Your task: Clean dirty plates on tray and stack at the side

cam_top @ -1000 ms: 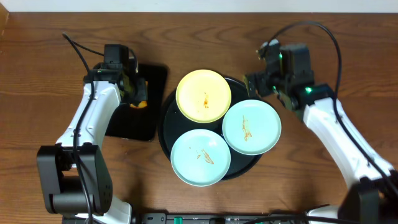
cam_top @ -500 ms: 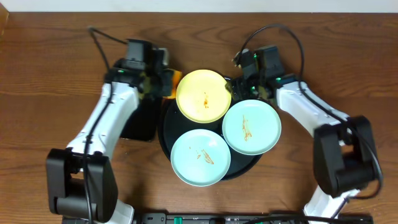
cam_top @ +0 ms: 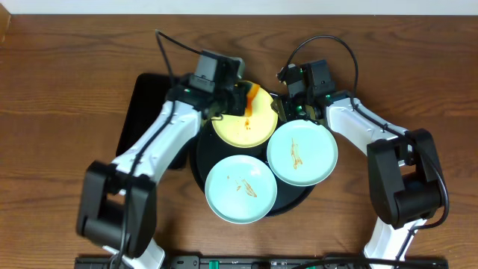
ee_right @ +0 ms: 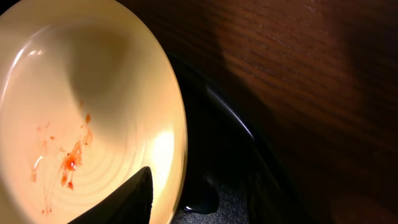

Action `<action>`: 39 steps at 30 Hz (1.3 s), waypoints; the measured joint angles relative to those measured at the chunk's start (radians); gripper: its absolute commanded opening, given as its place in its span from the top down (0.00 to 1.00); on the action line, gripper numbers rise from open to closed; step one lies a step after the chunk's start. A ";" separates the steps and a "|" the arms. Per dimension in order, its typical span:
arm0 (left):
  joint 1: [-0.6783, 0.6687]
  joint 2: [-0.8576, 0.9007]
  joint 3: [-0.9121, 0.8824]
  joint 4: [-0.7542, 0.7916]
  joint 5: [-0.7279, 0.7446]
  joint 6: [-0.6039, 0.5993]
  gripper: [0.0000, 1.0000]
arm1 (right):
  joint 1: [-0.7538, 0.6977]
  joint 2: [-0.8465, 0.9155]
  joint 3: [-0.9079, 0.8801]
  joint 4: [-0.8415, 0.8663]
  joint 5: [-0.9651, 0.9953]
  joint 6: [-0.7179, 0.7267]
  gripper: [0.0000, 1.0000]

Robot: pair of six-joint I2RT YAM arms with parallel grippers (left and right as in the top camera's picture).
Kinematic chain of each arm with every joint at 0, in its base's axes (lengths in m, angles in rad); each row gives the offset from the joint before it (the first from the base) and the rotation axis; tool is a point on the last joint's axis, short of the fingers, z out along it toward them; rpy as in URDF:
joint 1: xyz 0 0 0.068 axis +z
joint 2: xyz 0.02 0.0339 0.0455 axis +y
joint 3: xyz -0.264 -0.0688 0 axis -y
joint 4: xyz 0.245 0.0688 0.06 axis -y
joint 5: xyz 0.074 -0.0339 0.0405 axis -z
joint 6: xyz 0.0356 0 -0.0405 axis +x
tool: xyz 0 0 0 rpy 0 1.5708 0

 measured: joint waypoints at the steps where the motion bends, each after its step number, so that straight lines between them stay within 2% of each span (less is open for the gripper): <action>1: -0.006 0.017 0.000 0.011 0.008 -0.010 0.93 | 0.002 0.000 0.000 0.000 0.000 0.002 0.54; 4: -0.018 0.061 0.000 0.040 0.027 -0.046 0.93 | 0.019 0.003 0.000 0.001 0.000 0.005 0.59; 9: -0.021 0.091 0.000 0.046 0.045 -0.092 0.93 | 0.054 0.026 0.000 0.001 -0.002 0.013 0.71; 18: -0.023 0.164 0.000 0.063 0.049 -0.161 0.93 | 0.056 0.027 0.000 -0.014 0.061 0.056 0.99; 29: -0.051 0.194 0.000 0.064 0.051 -0.206 0.92 | 0.056 0.027 0.000 -0.028 0.097 0.087 0.99; 34: -0.062 0.194 0.000 0.119 0.145 -0.231 0.93 | 0.056 0.027 0.000 -0.033 0.100 0.091 0.99; 39: -0.060 0.194 0.000 0.073 0.228 -0.266 0.92 | 0.056 0.027 0.000 -0.034 0.100 0.094 0.99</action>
